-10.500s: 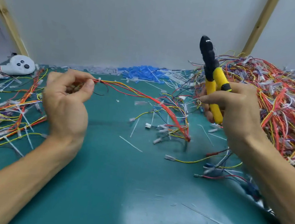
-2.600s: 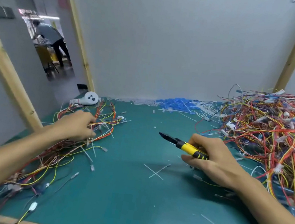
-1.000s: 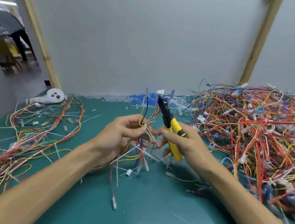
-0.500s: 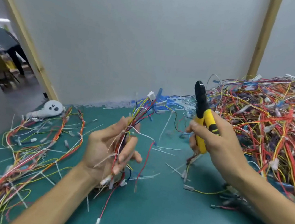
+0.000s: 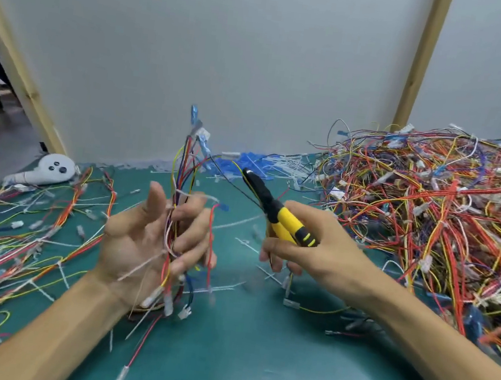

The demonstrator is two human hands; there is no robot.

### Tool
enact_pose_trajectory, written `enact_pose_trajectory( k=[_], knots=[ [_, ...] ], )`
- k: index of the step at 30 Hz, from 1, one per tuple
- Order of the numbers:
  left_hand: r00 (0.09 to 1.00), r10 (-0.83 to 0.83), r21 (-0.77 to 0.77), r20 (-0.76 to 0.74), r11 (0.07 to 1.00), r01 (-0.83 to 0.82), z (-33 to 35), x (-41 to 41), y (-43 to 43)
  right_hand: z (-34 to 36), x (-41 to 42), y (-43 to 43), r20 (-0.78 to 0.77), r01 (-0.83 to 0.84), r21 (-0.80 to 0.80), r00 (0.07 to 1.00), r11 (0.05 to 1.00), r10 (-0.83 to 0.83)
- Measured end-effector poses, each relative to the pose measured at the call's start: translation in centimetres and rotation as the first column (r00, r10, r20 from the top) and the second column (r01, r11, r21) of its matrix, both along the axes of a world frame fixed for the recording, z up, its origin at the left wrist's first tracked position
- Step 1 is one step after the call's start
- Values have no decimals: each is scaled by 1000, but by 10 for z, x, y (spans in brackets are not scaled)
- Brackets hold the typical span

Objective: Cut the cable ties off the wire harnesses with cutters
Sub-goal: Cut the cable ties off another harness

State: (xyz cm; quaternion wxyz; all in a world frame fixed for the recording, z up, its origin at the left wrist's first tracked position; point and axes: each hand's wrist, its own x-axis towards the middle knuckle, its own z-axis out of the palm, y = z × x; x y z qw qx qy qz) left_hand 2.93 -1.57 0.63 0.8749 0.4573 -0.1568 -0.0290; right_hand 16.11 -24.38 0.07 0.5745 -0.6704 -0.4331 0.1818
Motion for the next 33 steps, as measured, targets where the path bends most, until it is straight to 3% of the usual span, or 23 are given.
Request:
enact_pose_trajectory(
  k=[2, 4, 6, 8, 11, 15, 18, 24, 28, 33],
  knots=[
    [972, 237, 118, -8, 965, -234, 1, 3, -9, 0, -4, 0, -95, -59, 30, 994, 998, 62],
    [855, 519, 214, -19, 837, -503, 0, 8, -16, 2, -6, 0, -243, -139, 81, 958, 987, 154],
    [773, 634, 207, -29, 760, -616, -3, 13, -17, 4, -8, -1, -389, -205, 134, 889, 970, 241],
    [773, 634, 162, -33, 766, -622, -4, 13, -20, 7, -8, -2, -525, -251, 164, 797, 954, 300],
    [871, 490, 62, -35, 871, -487, -3, 10, -26, 8, -8, -3, -680, -252, 135, 680, 958, 275],
    [897, 441, 80, -32, 896, -437, -6, 7, -32, 6, -7, -3, -747, -252, 76, 626, 965, 222],
    [932, 353, 104, -80, 933, -344, 3, 2, -36, 4, -6, -2, -743, -296, 38, 631, 955, 225],
    [926, 310, -113, -217, 934, -340, 16, -5, -29, -6, 2, 3, -640, -223, 20, 746, 975, 184],
    [935, 292, -184, -201, 926, -329, 23, -9, -28, -8, 5, 3, -637, -238, 59, 739, 970, 220],
    [869, 484, 10, -108, 874, -485, 17, 2, -34, -7, 10, 0, -712, -280, 58, 661, 958, 236]
  ],
)
